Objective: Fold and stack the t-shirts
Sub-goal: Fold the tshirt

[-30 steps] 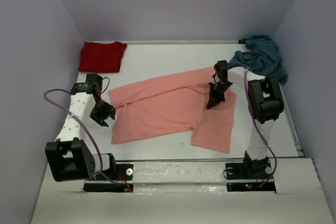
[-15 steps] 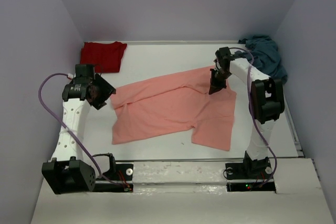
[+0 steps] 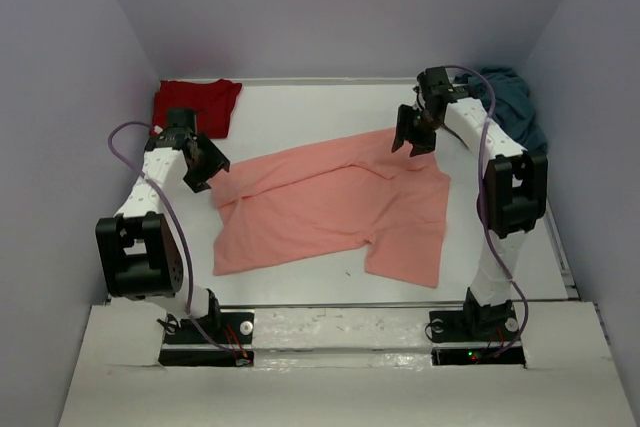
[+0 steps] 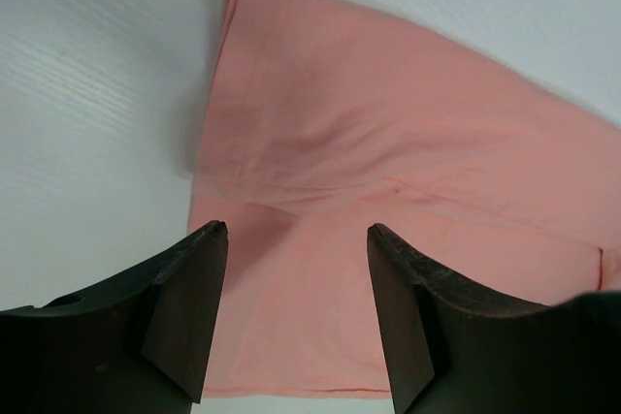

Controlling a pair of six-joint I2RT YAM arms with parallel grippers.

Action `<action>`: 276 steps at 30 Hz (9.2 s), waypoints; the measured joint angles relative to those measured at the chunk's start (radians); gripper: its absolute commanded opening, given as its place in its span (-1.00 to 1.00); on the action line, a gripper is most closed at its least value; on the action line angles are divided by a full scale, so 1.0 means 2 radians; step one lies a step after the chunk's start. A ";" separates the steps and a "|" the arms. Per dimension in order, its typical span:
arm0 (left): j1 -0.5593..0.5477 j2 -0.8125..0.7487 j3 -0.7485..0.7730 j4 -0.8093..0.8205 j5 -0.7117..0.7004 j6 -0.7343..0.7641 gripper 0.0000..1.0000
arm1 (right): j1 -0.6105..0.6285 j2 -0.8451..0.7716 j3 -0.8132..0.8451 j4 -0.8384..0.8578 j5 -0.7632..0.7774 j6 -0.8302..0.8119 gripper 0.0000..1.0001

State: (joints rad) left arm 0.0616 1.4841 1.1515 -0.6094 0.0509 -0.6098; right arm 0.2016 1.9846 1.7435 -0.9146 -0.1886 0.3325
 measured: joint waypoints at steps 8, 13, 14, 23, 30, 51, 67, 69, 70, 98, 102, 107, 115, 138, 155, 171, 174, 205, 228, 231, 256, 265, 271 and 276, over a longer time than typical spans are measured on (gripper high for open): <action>0.010 0.094 0.047 0.031 0.002 0.004 0.30 | -0.011 0.050 0.060 0.031 0.028 -0.001 -0.99; 0.014 0.129 0.088 0.029 -0.001 0.013 0.30 | -0.020 0.103 0.094 0.047 0.039 -0.001 -1.00; 0.014 0.135 0.099 0.027 -0.001 0.014 0.29 | -0.022 0.113 0.100 0.049 0.041 0.000 -1.00; 0.023 0.170 0.132 0.020 -0.002 0.024 -0.31 | -0.028 0.161 0.129 0.057 0.044 0.000 -1.00; 0.026 0.195 0.115 0.014 0.011 0.023 -1.00 | -0.029 0.162 0.129 0.058 0.052 -0.002 -1.00; 0.026 0.208 0.084 0.021 0.015 0.015 -1.00 | -0.029 0.164 0.118 0.061 0.078 0.001 -1.00; 0.025 0.346 0.274 0.001 0.006 0.042 -1.00 | -0.028 0.149 0.072 0.057 0.187 0.021 -1.00; 0.024 0.355 0.291 -0.004 0.007 0.045 -1.00 | -0.028 0.144 0.065 0.057 0.196 0.023 -1.00; 0.023 0.359 0.296 -0.005 0.008 0.046 -1.00 | -0.028 0.142 0.061 0.057 0.199 0.025 -1.00; 0.012 0.278 0.414 -0.017 0.039 0.110 -0.81 | -0.029 0.030 -0.009 0.074 0.194 0.027 -0.19; 0.004 0.157 0.355 0.016 0.066 0.122 -0.39 | -0.029 -0.032 -0.012 0.104 0.151 0.018 0.26; -0.019 0.035 0.216 0.061 0.105 0.125 -0.70 | -0.029 -0.124 -0.054 0.142 0.083 0.017 0.27; -0.065 0.042 0.024 0.126 0.209 0.100 -1.00 | -0.029 -0.151 -0.206 0.136 0.002 0.041 0.38; -0.310 0.260 0.232 0.227 0.278 0.027 -0.93 | -0.088 -0.185 -0.321 0.173 -0.138 0.113 0.30; -0.395 0.337 0.320 0.156 0.230 0.026 0.03 | -0.166 -0.165 -0.322 0.188 -0.114 0.108 0.28; -0.399 0.391 0.320 0.147 0.222 0.026 0.01 | -0.179 -0.133 -0.321 0.205 -0.101 0.103 0.26; -0.401 0.408 0.320 0.146 0.222 0.026 0.01 | -0.181 -0.133 -0.321 0.205 -0.100 0.103 0.26; -0.404 0.478 0.423 0.150 0.204 0.026 -0.01 | -0.182 -0.124 -0.312 0.211 -0.106 0.103 0.26; -0.406 0.502 0.457 0.138 0.196 0.030 -0.95 | -0.186 -0.123 -0.312 0.211 -0.108 0.103 0.26; -0.406 0.502 0.459 0.134 0.197 0.030 -0.95 | -0.186 -0.123 -0.312 0.211 -0.108 0.101 0.26; -0.400 0.490 0.459 0.100 0.228 0.021 -0.95 | -0.186 -0.089 -0.312 0.218 -0.098 0.095 -1.00; -0.396 0.488 0.470 0.093 0.238 0.016 -0.95 | -0.186 -0.089 -0.312 0.218 -0.098 0.095 -1.00; -0.395 0.487 0.472 0.092 0.244 0.014 -0.95 | -0.186 -0.089 -0.306 0.213 -0.099 0.096 -1.00; -0.394 0.487 0.472 0.091 0.246 0.013 -0.95 | -0.186 -0.099 -0.292 0.211 -0.105 0.096 -1.00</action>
State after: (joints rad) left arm -0.7261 2.4577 2.0949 -0.4282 0.5426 -0.5846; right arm -0.1707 1.7859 1.1595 -0.4923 -0.3996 0.5247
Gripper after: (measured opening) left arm 0.050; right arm 0.010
